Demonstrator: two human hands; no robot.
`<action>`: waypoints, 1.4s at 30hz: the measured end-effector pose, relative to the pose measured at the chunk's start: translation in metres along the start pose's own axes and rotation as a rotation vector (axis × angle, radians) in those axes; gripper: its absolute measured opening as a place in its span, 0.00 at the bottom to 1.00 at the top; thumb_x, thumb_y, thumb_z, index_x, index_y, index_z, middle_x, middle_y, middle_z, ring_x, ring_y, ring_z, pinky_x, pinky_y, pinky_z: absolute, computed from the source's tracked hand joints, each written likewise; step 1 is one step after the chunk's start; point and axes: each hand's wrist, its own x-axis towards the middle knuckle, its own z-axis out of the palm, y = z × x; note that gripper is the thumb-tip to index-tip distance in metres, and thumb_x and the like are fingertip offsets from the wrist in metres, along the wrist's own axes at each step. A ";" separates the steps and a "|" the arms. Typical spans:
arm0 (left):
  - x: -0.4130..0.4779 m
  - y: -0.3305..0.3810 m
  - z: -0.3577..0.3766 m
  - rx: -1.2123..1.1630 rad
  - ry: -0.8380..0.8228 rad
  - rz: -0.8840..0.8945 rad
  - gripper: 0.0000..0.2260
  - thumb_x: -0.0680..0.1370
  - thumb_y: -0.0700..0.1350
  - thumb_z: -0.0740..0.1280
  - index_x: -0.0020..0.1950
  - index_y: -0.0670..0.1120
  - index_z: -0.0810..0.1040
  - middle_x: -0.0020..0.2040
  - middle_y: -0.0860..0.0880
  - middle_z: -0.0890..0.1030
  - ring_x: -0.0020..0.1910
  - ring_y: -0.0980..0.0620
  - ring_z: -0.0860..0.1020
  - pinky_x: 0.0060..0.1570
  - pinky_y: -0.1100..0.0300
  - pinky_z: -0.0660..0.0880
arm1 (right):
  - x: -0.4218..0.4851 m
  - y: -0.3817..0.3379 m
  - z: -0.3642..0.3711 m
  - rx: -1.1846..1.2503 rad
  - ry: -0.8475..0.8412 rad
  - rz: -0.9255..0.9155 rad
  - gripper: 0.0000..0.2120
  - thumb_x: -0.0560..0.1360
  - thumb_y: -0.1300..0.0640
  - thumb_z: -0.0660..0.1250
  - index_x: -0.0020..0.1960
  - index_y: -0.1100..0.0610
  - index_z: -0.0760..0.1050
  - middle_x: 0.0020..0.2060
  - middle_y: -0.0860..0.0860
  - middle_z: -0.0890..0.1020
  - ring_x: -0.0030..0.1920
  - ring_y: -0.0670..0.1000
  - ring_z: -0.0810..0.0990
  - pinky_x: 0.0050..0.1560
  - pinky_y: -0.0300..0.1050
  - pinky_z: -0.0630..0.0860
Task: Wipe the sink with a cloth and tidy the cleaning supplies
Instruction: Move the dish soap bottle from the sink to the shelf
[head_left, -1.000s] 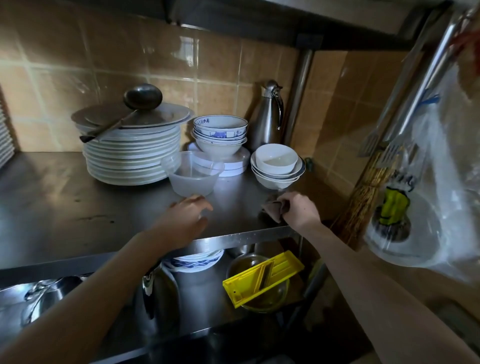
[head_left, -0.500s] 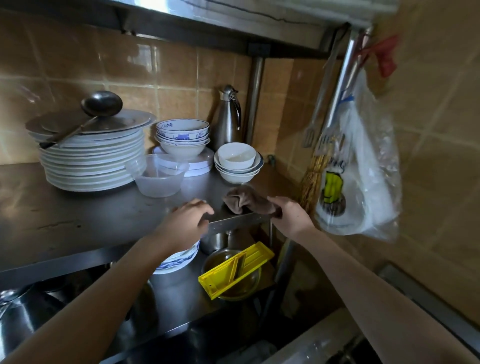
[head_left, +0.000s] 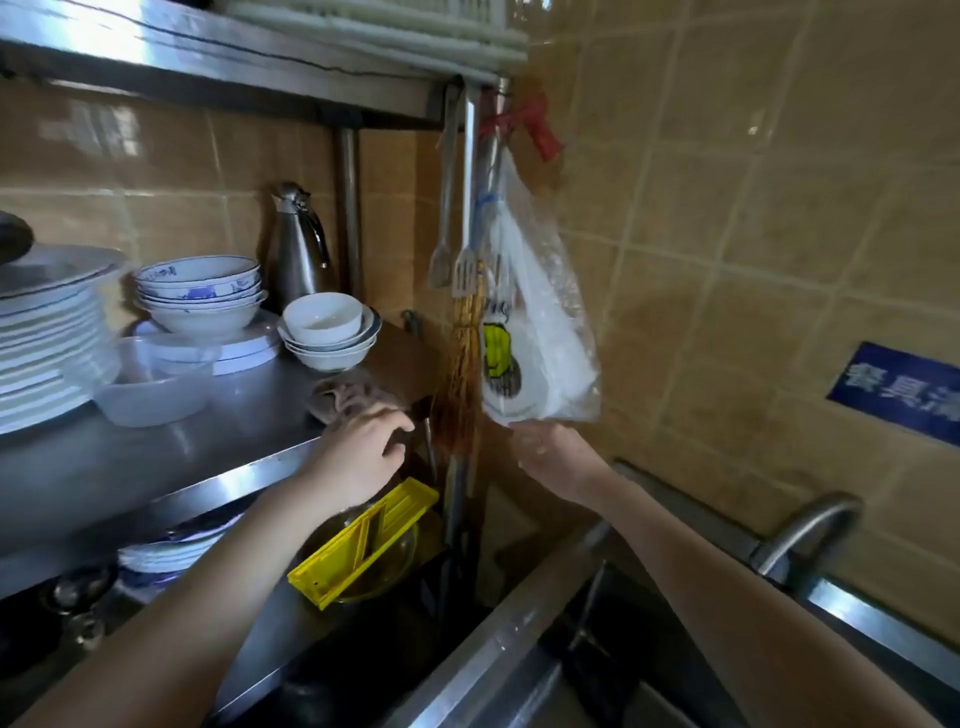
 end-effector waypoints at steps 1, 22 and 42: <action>0.003 0.007 0.003 -0.020 -0.002 0.021 0.12 0.78 0.44 0.63 0.61 0.49 0.75 0.66 0.51 0.72 0.63 0.50 0.71 0.60 0.56 0.67 | -0.008 0.008 -0.005 0.000 0.004 0.018 0.22 0.75 0.57 0.64 0.68 0.47 0.69 0.61 0.48 0.78 0.60 0.50 0.77 0.59 0.46 0.75; 0.033 0.154 0.103 -0.147 -0.283 0.377 0.12 0.79 0.47 0.60 0.63 0.51 0.72 0.68 0.54 0.68 0.64 0.52 0.71 0.60 0.58 0.70 | -0.202 0.125 -0.062 -0.203 0.305 0.442 0.21 0.74 0.55 0.64 0.65 0.41 0.71 0.53 0.51 0.82 0.53 0.56 0.81 0.47 0.44 0.75; 0.017 0.346 0.183 -0.254 -0.397 0.701 0.12 0.79 0.46 0.61 0.62 0.52 0.72 0.65 0.57 0.69 0.56 0.57 0.74 0.50 0.63 0.72 | -0.378 0.253 -0.087 -0.204 0.356 0.870 0.23 0.74 0.54 0.64 0.69 0.44 0.68 0.65 0.52 0.74 0.63 0.58 0.72 0.60 0.53 0.72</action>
